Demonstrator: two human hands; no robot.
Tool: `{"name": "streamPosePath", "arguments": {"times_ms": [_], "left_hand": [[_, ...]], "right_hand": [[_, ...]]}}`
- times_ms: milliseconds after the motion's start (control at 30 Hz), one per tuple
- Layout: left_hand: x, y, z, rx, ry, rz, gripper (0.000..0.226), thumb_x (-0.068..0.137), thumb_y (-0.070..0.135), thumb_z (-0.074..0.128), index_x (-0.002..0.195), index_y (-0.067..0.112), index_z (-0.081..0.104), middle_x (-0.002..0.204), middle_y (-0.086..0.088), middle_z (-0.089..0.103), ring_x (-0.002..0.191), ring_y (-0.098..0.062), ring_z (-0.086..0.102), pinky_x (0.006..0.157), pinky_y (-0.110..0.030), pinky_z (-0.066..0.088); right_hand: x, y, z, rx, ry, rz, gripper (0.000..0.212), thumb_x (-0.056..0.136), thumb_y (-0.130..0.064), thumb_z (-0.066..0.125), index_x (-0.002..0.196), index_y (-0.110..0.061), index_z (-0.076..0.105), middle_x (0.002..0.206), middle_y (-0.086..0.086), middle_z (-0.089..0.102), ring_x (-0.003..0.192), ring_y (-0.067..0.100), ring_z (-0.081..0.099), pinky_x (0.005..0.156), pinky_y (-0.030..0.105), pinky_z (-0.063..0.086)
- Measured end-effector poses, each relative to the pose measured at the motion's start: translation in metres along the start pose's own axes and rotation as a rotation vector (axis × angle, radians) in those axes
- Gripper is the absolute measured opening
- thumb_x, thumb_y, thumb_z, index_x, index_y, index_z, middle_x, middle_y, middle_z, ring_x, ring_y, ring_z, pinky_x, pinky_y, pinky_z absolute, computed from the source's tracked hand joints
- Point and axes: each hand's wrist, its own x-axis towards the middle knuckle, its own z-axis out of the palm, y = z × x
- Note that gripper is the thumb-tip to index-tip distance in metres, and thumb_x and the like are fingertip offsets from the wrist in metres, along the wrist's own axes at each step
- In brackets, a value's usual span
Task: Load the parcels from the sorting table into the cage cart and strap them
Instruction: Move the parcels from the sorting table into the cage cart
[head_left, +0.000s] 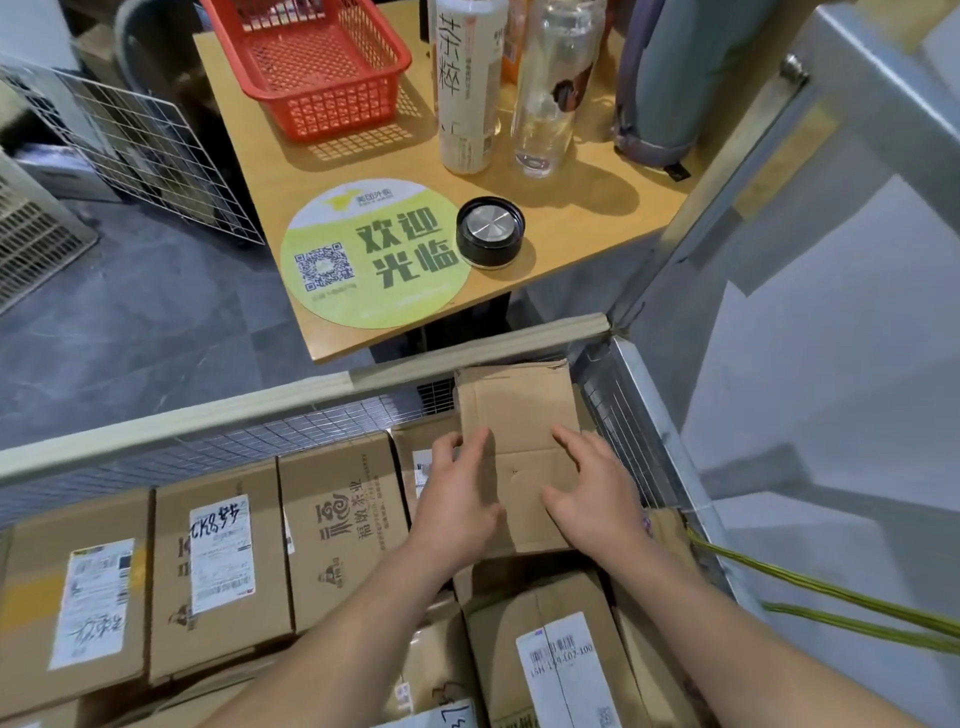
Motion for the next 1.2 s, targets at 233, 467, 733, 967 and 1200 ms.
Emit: {"name": "streamPosePath", "arguments": {"times_ms": [233,467,733,967,1200], "left_hand": [[0.026,0.006,0.031,-0.098,-0.006,-0.02,0.089,0.086,0.006,0.07,0.155,0.031,0.02,0.156,0.0,0.013,0.142,-0.02,0.028,0.107,-0.019,0.025],[0.051,0.022,0.063,-0.101,-0.063,-0.007,0.087,0.087,0.004,0.068,0.156,0.024,0.019,0.158,-0.002,0.01,0.138,-0.022,0.036,0.106,-0.016,0.029],[0.075,0.032,0.092,-0.035,-0.102,0.026,0.076,0.086,0.001,0.065,0.151,0.019,0.03,0.157,-0.004,0.014,0.134,-0.02,0.04,0.095,-0.008,0.026],[0.078,0.033,0.085,0.126,-0.095,0.059,0.081,0.083,0.021,0.077,0.148,0.021,0.029,0.156,-0.005,0.019,0.127,-0.029,0.046,0.102,-0.035,0.044],[0.027,0.023,0.022,0.329,-0.005,0.19,0.075,0.094,0.043,0.06,0.153,0.021,0.02,0.159,-0.007,0.01,0.144,-0.028,0.018,0.11,-0.043,0.037]], "right_hand": [[0.035,0.02,-0.009,-0.052,-0.011,-0.03,0.072,0.079,-0.021,0.067,0.146,-0.036,0.045,0.15,-0.009,0.042,0.128,0.017,0.05,0.102,0.036,0.046],[0.053,0.04,-0.015,-0.287,-0.026,0.02,0.072,0.091,-0.031,0.062,0.155,-0.025,0.03,0.164,0.007,0.018,0.146,0.027,0.025,0.117,0.042,0.029],[0.055,0.06,0.0,-0.437,-0.129,-0.083,0.063,0.097,-0.014,0.042,0.156,-0.007,0.02,0.166,0.015,0.006,0.154,0.027,0.002,0.125,0.038,0.007],[0.059,0.065,-0.006,-0.42,-0.175,-0.078,0.064,0.099,-0.01,0.038,0.158,-0.01,0.013,0.166,0.013,0.0,0.153,0.028,-0.002,0.125,0.041,0.009],[0.026,0.026,-0.012,-0.333,-0.09,-0.018,0.063,0.097,-0.015,0.048,0.156,-0.018,0.026,0.165,0.018,0.01,0.152,0.029,0.008,0.121,0.031,0.008]]}}
